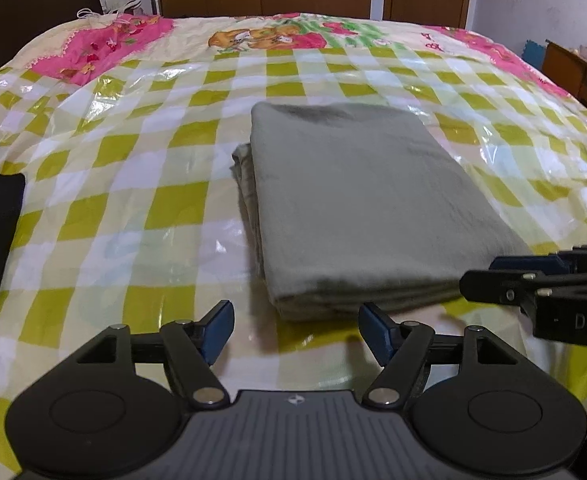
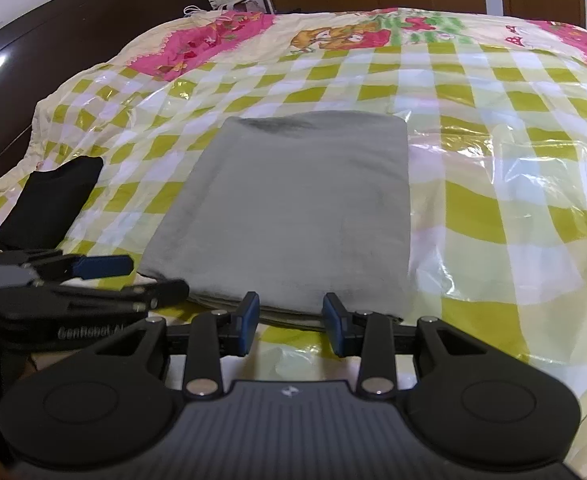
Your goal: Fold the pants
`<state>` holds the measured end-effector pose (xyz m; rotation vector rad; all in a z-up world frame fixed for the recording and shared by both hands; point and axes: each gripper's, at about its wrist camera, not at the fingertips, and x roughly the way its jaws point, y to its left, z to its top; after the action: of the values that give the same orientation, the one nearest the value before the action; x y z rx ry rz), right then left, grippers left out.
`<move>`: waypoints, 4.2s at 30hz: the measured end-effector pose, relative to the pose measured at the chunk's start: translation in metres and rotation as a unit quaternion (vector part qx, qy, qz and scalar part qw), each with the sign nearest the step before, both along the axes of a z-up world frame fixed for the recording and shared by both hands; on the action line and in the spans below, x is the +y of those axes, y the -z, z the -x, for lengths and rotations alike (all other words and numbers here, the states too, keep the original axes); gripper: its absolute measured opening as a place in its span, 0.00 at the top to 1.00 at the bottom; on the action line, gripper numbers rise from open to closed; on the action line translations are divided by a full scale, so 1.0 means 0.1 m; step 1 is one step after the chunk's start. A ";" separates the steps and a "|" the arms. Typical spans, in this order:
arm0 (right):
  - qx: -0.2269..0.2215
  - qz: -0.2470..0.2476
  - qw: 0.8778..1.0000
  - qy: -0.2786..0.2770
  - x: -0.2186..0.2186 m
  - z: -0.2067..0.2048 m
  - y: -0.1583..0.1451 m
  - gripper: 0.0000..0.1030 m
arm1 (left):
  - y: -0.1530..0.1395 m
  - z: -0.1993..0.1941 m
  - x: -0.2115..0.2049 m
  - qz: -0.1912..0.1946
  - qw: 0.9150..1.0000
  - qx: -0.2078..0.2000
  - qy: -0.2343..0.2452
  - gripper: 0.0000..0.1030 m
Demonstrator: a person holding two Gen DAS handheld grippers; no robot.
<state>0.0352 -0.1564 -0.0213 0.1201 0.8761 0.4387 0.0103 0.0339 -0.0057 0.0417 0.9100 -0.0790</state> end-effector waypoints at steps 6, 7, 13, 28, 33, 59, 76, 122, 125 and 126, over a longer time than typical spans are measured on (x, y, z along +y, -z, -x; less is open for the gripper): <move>0.005 0.001 1.000 -0.001 0.00 0.03 0.03 0.64 | 0.03 0.07 -0.04 -0.003 1.000 0.002 0.001 0.22; 0.005 0.002 1.000 -0.001 0.00 0.03 0.04 0.64 | 0.02 0.08 -0.05 -0.005 1.000 0.000 0.000 0.22; 0.007 0.006 1.000 -0.004 0.02 0.05 0.06 0.64 | 0.01 0.10 -0.04 0.002 1.000 -0.002 -0.007 0.21; 0.005 0.020 1.000 -0.008 0.04 0.12 0.09 0.60 | 0.02 0.11 -0.03 0.014 1.000 -0.002 -0.012 0.17; 0.002 0.025 1.000 -0.010 0.04 0.15 0.08 0.60 | 0.01 0.13 -0.05 0.008 1.000 -0.008 -0.011 0.15; -0.002 0.041 0.999 0.005 0.00 0.31 -0.01 0.59 | -0.08 0.29 -0.09 0.028 0.999 -0.019 -0.002 0.11; -0.013 0.055 0.998 0.018 0.02 0.41 -0.11 0.59 | -0.13 0.37 -0.14 0.017 0.999 -0.030 -0.003 0.11; 0.014 0.054 0.998 0.025 -0.01 0.41 -0.02 0.59 | -0.04 0.31 -0.20 -0.005 1.000 0.012 -0.006 0.06; 0.016 0.054 0.998 0.025 0.00 0.40 -0.01 0.59 | -0.03 0.30 -0.19 -0.005 1.000 0.015 -0.006 0.06; 0.017 0.054 0.998 0.025 0.00 0.40 -0.01 0.59 | -0.02 0.30 -0.19 -0.005 1.000 0.015 -0.006 0.06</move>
<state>-0.0049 -0.1567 -0.0204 0.0498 0.9264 0.3420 -0.0200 0.0148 -0.0033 0.0453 0.9411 -0.0645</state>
